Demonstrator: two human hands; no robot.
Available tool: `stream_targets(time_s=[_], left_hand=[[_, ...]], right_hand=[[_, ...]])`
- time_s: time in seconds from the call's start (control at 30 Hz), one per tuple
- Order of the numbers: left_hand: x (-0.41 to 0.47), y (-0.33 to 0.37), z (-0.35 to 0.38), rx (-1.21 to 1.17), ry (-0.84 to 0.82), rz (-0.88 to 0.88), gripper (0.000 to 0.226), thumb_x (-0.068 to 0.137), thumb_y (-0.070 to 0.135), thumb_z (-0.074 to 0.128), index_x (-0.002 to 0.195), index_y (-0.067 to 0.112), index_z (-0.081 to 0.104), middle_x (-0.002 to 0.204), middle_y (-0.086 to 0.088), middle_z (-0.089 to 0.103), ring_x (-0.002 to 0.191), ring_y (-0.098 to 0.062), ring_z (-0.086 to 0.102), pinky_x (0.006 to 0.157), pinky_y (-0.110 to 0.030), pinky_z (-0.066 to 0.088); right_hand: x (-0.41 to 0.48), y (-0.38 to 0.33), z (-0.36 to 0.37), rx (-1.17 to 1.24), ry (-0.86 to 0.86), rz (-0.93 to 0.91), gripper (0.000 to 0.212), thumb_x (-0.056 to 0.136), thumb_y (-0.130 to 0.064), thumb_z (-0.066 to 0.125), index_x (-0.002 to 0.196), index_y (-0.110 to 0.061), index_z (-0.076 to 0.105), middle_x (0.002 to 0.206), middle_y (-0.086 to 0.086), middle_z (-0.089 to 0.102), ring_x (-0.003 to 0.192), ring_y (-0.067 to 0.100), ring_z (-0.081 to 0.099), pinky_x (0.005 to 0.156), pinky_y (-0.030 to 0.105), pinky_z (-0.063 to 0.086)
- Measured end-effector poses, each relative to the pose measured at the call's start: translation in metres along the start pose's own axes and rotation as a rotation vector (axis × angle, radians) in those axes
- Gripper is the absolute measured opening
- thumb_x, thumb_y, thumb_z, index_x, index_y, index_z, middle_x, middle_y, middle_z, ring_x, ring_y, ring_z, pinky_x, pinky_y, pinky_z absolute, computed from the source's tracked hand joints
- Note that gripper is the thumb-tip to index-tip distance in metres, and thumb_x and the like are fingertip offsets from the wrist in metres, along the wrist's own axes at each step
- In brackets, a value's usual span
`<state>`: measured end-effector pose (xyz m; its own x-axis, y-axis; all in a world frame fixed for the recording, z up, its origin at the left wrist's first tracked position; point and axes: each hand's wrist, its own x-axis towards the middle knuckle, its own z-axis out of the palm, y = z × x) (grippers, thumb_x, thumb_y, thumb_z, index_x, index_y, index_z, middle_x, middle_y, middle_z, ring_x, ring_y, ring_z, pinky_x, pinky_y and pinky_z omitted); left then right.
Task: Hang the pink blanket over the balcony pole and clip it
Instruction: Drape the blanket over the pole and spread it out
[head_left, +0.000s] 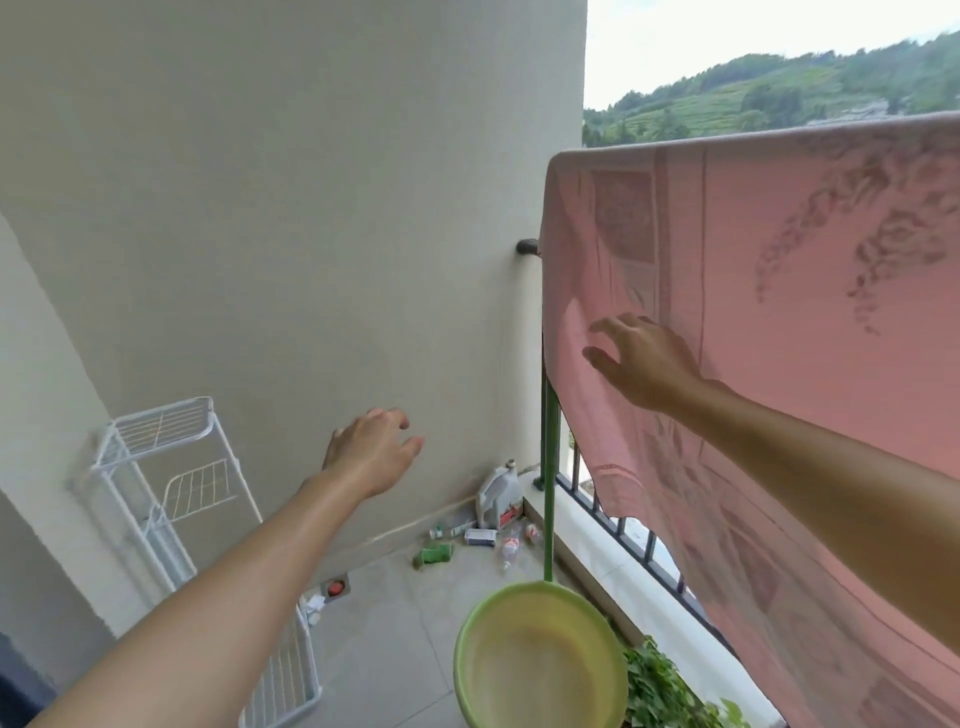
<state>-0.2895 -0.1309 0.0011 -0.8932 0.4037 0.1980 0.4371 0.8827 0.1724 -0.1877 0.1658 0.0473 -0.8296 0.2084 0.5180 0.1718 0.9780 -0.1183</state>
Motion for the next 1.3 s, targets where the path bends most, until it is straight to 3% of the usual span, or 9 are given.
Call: stream_targets(time_s=[0.37,0.6,0.7,0.8,0.9,1.0,1.1,1.2,1.3], left_hand=[[0.225,0.025,0.026,-0.256,-0.117,0.287,0.040,0.091,0.046,0.050,0.121,0.020,0.057,0.119,-0.004,0.062,0.109,-0.026,0.056,0.091,-0.040,0.045],[0.316,0.092,0.049,-0.470,-0.171,0.405,0.045,0.093,0.041,0.052,0.126,0.010,0.054,0.124,-0.011,0.059,0.111,-0.026,0.054,0.089,-0.035,0.042],[0.360,0.119,0.048,-0.602,-0.153,0.444,0.051,0.094,0.043,0.049,0.129,0.007,0.051,0.128,-0.013,0.057,0.116,-0.028,0.053,0.096,-0.037,0.042],[0.394,0.149,0.050,-0.940,-0.335,0.459,0.059,0.094,0.056,0.038,0.121,0.006,0.054,0.123,-0.011,0.058,0.112,-0.027,0.054,0.095,-0.041,0.043],[0.421,0.173,0.061,-1.254,-0.688,0.416,0.061,0.093,0.061,0.032,0.120,0.012,0.055,0.115,-0.008,0.063,0.105,-0.027,0.060,0.083,-0.042,0.046],[0.454,0.179,0.070,-1.451,-0.904,0.436,0.041,0.095,0.044,0.046,0.115,0.011,0.060,0.106,-0.006,0.068,0.098,-0.027,0.063,0.077,-0.042,0.049],[0.480,0.179,0.056,-1.478,-0.727,0.528,0.013,0.093,0.016,0.056,0.092,0.008,0.065,0.088,-0.007,0.070,0.079,-0.024,0.065,0.072,-0.039,0.056],[0.513,0.170,0.021,-1.525,-0.475,0.662,0.019,0.090,0.020,0.062,0.076,0.007,0.063,0.081,-0.009,0.067,0.069,-0.022,0.065,0.058,-0.030,0.057],[0.541,0.163,-0.022,-1.522,-0.158,0.874,0.024,0.087,0.027,0.066,0.066,0.017,0.061,0.069,-0.002,0.063,0.061,-0.016,0.060,0.054,-0.026,0.053]], right_hand=[[0.119,0.020,-0.004,-0.281,0.194,0.159,0.038,0.093,-0.031,0.054,0.123,-0.009,0.056,0.123,0.015,0.061,0.109,0.035,0.057,0.089,0.042,0.044],[0.194,0.051,-0.022,-0.542,0.560,-0.044,0.023,0.093,-0.027,0.049,0.103,-0.017,0.066,0.109,0.003,0.067,0.097,0.024,0.059,0.059,0.037,0.052],[0.213,0.055,-0.009,-0.615,0.662,-0.162,0.018,0.091,-0.027,0.057,0.099,-0.017,0.069,0.108,0.001,0.068,0.097,0.022,0.060,0.063,0.033,0.050],[0.232,0.049,-0.013,-0.686,0.570,-0.115,0.032,0.088,-0.036,0.058,0.111,-0.016,0.064,0.120,0.006,0.063,0.107,0.027,0.057,0.080,0.039,0.044],[0.250,0.048,-0.024,-0.763,0.398,0.206,0.050,0.091,-0.047,0.050,0.131,-0.017,0.052,0.129,0.010,0.057,0.111,0.028,0.055,0.093,0.042,0.038],[0.259,0.042,-0.028,-0.695,0.445,0.312,0.039,0.095,-0.041,0.049,0.126,-0.020,0.060,0.107,0.003,0.071,0.091,0.022,0.064,0.082,0.031,0.045],[0.275,0.023,-0.034,-0.492,0.484,0.449,0.026,0.092,-0.034,0.059,0.112,-0.022,0.069,0.093,-0.010,0.071,0.079,0.010,0.065,0.070,0.023,0.048],[0.300,0.017,-0.045,-0.454,0.626,0.587,0.020,0.088,-0.035,0.058,0.084,-0.022,0.073,0.074,-0.008,0.069,0.062,0.009,0.063,0.063,0.028,0.054],[0.324,0.032,-0.065,-0.389,0.753,0.936,0.034,0.083,-0.055,0.053,0.069,-0.024,0.058,0.066,-0.007,0.061,0.066,0.017,0.061,0.060,0.031,0.046]])
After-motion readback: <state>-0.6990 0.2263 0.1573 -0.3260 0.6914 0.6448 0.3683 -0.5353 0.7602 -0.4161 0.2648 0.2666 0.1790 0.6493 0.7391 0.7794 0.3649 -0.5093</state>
